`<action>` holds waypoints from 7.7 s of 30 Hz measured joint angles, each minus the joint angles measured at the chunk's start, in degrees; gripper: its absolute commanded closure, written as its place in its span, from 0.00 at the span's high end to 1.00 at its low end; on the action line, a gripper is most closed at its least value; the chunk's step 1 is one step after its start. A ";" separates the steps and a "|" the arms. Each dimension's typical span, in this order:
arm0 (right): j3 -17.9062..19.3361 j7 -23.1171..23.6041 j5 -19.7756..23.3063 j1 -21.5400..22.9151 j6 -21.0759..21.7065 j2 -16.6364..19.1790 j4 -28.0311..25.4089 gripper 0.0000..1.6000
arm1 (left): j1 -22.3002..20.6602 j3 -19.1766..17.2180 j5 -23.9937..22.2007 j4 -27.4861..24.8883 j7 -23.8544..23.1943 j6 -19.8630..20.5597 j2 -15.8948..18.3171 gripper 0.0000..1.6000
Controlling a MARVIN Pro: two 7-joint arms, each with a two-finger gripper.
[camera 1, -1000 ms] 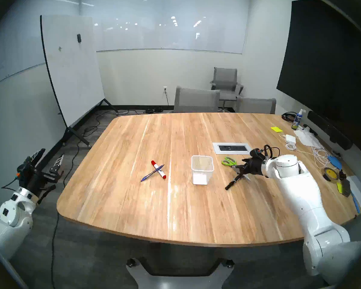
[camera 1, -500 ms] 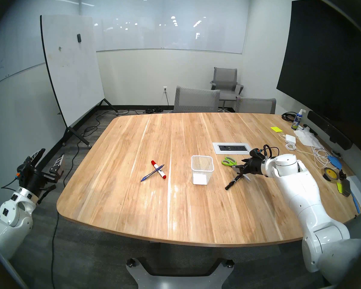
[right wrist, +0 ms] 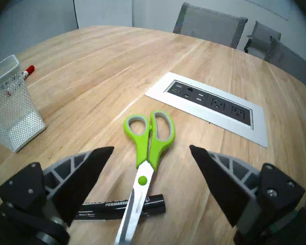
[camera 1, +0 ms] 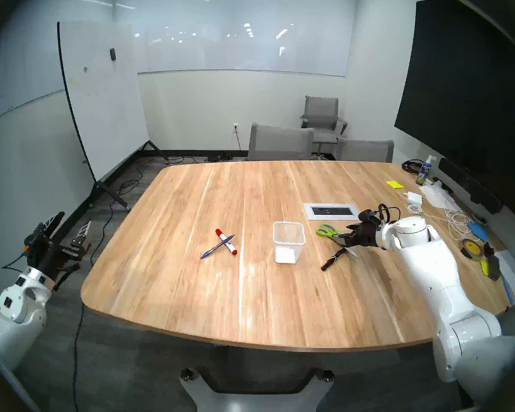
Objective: Place the pen, the marker, and the scissors into the pen holder
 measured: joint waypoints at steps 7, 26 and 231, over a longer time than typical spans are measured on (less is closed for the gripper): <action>-0.16 1.48 -0.45 1.08 -1.08 0.23 1.58 1.00 | 0.00 0.00 0.00 0.00 0.00 0.00 0.00 1.00; -0.12 2.21 -1.50 3.41 -2.42 -0.57 5.98 1.00 | 0.00 0.00 0.01 0.00 0.00 0.00 0.00 1.00; -5.17 -0.94 -7.09 9.26 7.49 -9.46 10.34 0.96 | -0.01 -0.02 0.01 0.00 -0.01 0.01 0.00 1.00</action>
